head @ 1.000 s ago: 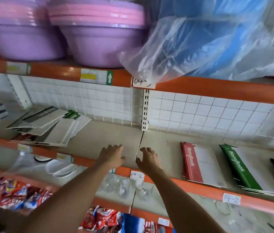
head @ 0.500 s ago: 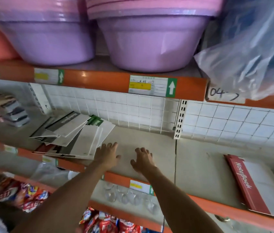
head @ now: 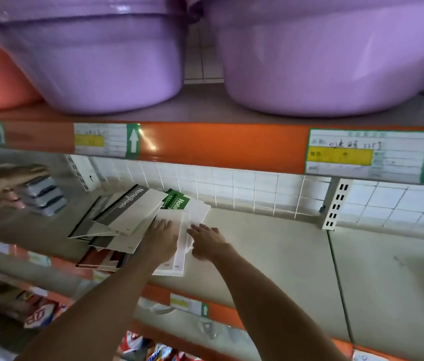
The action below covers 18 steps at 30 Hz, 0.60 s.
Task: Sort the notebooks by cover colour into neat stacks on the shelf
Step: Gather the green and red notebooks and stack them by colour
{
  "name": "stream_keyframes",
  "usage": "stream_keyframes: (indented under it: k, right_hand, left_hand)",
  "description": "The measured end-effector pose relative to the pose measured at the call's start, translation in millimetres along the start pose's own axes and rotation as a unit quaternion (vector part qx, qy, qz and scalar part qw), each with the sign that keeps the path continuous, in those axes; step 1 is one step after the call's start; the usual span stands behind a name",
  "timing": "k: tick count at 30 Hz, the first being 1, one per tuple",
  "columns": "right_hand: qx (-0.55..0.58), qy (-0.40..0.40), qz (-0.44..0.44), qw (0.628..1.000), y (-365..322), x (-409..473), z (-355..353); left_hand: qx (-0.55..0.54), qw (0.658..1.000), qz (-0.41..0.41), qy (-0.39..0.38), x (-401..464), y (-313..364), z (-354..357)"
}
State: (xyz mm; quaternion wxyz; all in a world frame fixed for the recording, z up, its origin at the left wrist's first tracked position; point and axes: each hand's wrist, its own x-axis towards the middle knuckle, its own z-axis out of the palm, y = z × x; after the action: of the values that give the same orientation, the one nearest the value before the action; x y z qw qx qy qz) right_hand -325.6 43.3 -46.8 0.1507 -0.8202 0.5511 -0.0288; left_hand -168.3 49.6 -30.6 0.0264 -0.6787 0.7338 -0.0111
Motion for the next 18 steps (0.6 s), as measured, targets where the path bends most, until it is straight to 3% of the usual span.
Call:
stream_keyframes:
  k: [8,11,15,18]
  right_hand:
    - [-0.047,0.05,0.16,0.985,12,-7,9]
    - [-0.023,0.079,0.244,0.966,27,-14,12]
    - [-0.058,0.062,0.343,0.936,26,-22,18]
    - [-0.072,0.057,0.4,0.912,21,-27,23]
  left_hand:
    - [-0.017,0.999,0.019,-0.03,13,13,19]
    - [-0.017,0.999,0.021,-0.023,16,19,23]
    - [-0.051,0.998,0.034,0.0,18,25,31]
    - [-0.044,0.999,-0.018,0.014,14,32,33]
